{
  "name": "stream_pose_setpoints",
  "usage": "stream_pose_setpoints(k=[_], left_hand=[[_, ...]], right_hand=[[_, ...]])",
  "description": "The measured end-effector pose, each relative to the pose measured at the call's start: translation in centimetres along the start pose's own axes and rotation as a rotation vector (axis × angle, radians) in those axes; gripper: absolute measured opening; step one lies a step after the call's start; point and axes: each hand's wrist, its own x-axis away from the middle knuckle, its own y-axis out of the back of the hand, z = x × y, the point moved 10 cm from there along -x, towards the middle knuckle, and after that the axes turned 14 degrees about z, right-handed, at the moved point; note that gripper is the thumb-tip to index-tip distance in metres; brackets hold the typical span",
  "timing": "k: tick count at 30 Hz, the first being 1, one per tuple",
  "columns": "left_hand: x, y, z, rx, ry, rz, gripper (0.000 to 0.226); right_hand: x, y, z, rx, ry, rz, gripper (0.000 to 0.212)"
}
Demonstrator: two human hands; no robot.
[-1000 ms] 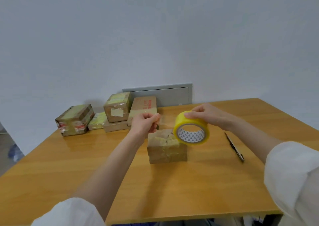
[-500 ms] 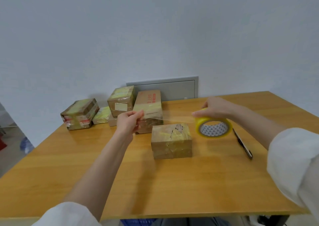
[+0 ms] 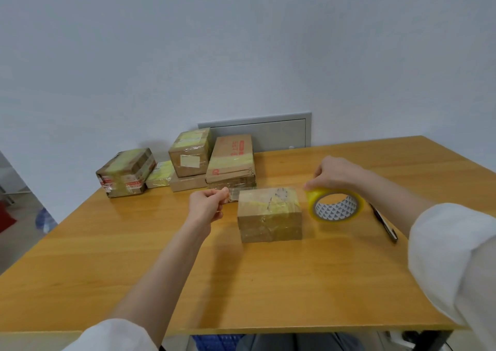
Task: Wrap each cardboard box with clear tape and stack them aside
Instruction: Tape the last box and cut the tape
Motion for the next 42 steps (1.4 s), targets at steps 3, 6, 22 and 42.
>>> stream_pose_setpoints(k=[3,6,22,42], left_hand=[[-0.3,0.2,0.8,-0.014,0.022,-0.002,0.017],[-0.7,0.3,1.5,-0.037,0.034,-0.011,0.017],[-0.3,-1.1,2.2,-0.291,0.032,-0.013,0.033],[2.8,-15.4,-1.1,-1.516,-0.327,0.433,0.073]], right_hand=[[-0.2,-0.6,0.2,0.012,-0.038,-0.002,0.047],[-0.7,-1.1,0.2,0.044,-0.085,0.002,0.042],[-2.1,-2.9,-0.1,0.133,-0.180,0.021,0.040],[-1.7,-2.9,0.2,0.040,-0.125,-0.001,0.035]])
